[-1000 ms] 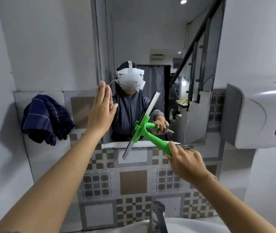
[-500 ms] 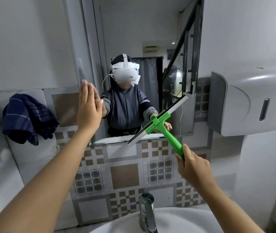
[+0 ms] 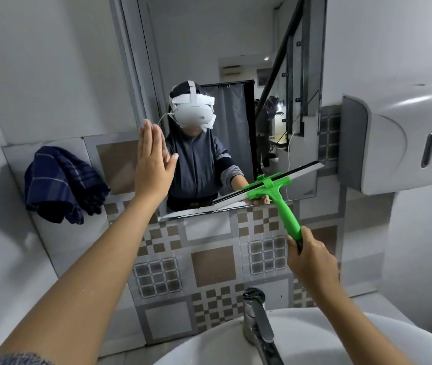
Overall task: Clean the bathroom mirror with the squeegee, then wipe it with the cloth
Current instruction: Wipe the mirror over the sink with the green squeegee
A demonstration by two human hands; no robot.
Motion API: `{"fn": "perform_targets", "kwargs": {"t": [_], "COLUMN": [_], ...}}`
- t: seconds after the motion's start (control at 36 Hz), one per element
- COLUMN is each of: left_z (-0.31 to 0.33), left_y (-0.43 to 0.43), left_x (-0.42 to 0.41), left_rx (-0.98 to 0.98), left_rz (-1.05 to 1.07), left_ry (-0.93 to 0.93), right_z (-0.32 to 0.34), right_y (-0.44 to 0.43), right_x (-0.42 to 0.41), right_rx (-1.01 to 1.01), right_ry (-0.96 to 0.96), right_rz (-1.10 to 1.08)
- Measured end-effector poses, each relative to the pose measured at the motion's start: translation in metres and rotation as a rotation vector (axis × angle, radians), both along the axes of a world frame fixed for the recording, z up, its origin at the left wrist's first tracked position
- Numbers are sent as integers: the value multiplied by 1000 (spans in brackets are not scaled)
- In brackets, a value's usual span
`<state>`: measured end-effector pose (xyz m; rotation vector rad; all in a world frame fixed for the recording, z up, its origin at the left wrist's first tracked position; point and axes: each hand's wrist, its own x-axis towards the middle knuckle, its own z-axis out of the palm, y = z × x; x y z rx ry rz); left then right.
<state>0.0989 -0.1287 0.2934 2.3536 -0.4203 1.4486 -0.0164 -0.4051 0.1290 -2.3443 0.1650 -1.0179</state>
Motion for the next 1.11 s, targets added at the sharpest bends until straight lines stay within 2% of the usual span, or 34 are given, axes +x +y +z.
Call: {"fn": "perform_targets", "kwargs": {"t": [0.14,0.36,0.56,0.83,1.11], "left_z": [-1,-1,-3,-4,-7], "left_y": [4,9,10,14,21], "left_x": [0,-2,0,-1,2], "left_rx": [27,62,62,89,120], "left_rz": [-25,-57,-63,-55,-71], "left_ry": [14,5,-27,-53,-41], "right_z": [-2,-1,3,6,-2], "right_y": [25,62,81,119,156], "right_x": [-3,-6,-6,-9,-19], "right_rx": [177,475,582,545,332], "right_ry": [27,-39,-50,-12,71], "right_rz": [34,89,82,130,146]}}
